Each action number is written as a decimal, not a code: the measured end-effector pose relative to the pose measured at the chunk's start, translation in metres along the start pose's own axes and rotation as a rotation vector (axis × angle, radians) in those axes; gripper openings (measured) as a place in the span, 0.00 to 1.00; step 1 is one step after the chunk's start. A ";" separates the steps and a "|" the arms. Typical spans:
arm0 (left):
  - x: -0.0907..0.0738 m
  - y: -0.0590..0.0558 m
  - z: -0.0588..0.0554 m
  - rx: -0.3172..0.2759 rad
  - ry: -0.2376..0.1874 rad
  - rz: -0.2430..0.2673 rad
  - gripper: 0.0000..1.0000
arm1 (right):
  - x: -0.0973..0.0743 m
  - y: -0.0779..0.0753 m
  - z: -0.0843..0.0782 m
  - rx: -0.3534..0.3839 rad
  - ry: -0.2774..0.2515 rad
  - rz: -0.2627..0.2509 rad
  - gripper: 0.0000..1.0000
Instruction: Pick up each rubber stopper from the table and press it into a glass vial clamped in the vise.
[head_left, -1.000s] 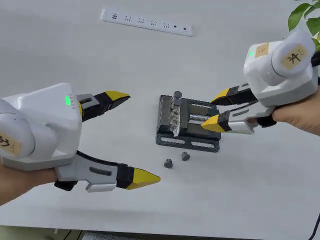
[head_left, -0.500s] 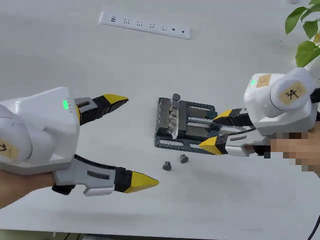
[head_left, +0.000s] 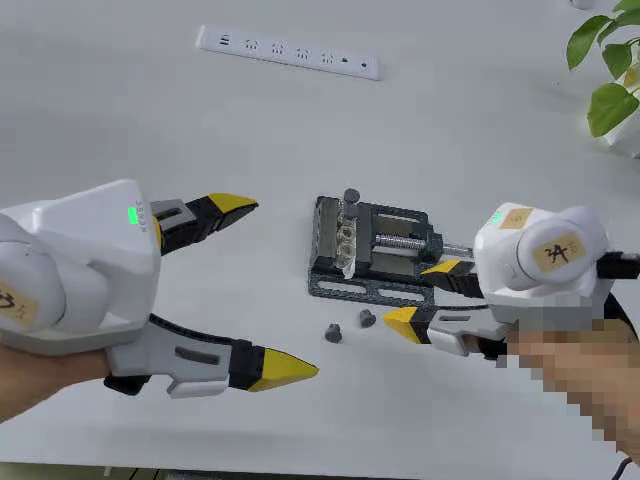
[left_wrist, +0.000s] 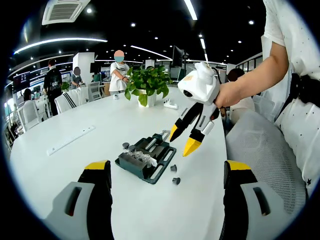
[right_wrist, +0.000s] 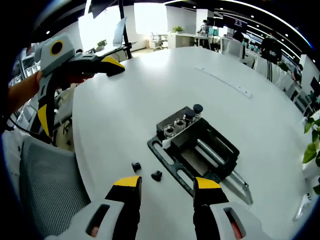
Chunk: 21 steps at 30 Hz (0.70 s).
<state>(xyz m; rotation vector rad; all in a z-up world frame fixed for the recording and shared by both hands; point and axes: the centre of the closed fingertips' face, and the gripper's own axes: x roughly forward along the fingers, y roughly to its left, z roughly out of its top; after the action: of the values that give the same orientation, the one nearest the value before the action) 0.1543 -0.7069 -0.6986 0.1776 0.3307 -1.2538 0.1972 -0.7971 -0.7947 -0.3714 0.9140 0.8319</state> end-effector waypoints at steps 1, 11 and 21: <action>0.000 0.000 0.000 -0.002 -0.001 -0.001 0.93 | 0.001 0.001 -0.001 0.014 -0.007 -0.003 0.37; 0.002 -0.003 0.000 -0.004 -0.003 -0.015 0.92 | 0.013 0.011 -0.004 0.142 -0.066 -0.076 0.32; 0.002 -0.004 -0.002 -0.011 -0.004 -0.024 0.92 | 0.032 0.014 -0.012 0.212 -0.072 -0.131 0.23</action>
<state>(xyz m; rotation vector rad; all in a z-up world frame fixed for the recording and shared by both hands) 0.1507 -0.7095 -0.7013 0.1623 0.3368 -1.2756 0.1900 -0.7804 -0.8270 -0.2127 0.8909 0.6173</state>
